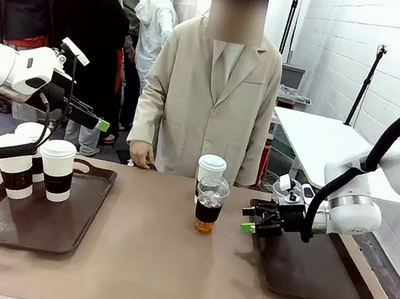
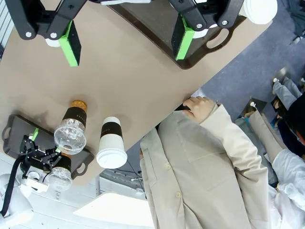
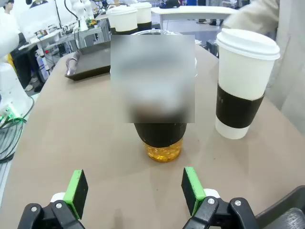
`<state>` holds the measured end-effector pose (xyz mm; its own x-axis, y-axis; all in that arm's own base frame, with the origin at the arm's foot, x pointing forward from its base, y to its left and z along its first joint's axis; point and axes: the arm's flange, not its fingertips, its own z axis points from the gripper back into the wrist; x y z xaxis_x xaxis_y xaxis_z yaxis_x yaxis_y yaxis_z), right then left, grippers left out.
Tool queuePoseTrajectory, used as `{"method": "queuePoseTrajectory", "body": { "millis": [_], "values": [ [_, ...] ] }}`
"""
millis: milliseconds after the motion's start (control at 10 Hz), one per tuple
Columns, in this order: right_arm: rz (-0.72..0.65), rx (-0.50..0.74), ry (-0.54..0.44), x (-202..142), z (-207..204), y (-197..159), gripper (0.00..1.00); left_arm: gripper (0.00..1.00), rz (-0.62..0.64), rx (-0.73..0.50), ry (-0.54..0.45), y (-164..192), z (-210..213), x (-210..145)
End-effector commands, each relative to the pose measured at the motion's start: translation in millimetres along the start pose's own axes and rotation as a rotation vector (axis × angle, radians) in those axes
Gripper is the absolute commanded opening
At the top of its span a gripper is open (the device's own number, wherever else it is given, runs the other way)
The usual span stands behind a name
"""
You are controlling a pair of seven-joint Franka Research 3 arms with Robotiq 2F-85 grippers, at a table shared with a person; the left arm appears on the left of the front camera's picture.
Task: Distribute the coffee onto the tray.
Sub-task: Pick up another iced Americano from the middle of the table and place it on the right Handle tray.
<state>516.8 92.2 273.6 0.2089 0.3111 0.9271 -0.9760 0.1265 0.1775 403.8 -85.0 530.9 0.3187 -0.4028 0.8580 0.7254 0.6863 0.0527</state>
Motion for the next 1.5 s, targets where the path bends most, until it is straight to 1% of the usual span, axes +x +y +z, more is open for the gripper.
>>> {"method": "queuePoseTrajectory", "body": {
  "millis": [0, 300, 500, 700, 1100, 1400],
  "values": [
    [-0.030, -0.023, -0.006, 1, -14, 9, 1.00, 1.00, 0.008, -0.003, 0.010, -1, 1, -1],
    [-0.029, -0.036, -0.013, -1, -24, 7, 1.00, 1.00, 0.008, -0.003, 0.010, -1, 1, -1],
    [-0.031, -0.024, 0.005, -1, -28, 6, 1.00, 1.00, 0.008, -0.003, 0.010, -1, 1, -1],
    [-0.039, -0.029, 0.003, -2, -25, 7, 1.00, 1.00, 0.008, -0.003, 0.010, -1, 1, -1],
    [-0.061, -0.038, -0.004, -7, -12, 23, 1.00, 1.00, 0.008, -0.003, 0.010, -1, 1, -1],
    [-0.063, -0.039, -0.006, -6, -9, 25, 1.00, 1.00, 0.008, -0.003, 0.010, -1, 1, -1]
  ]
}}
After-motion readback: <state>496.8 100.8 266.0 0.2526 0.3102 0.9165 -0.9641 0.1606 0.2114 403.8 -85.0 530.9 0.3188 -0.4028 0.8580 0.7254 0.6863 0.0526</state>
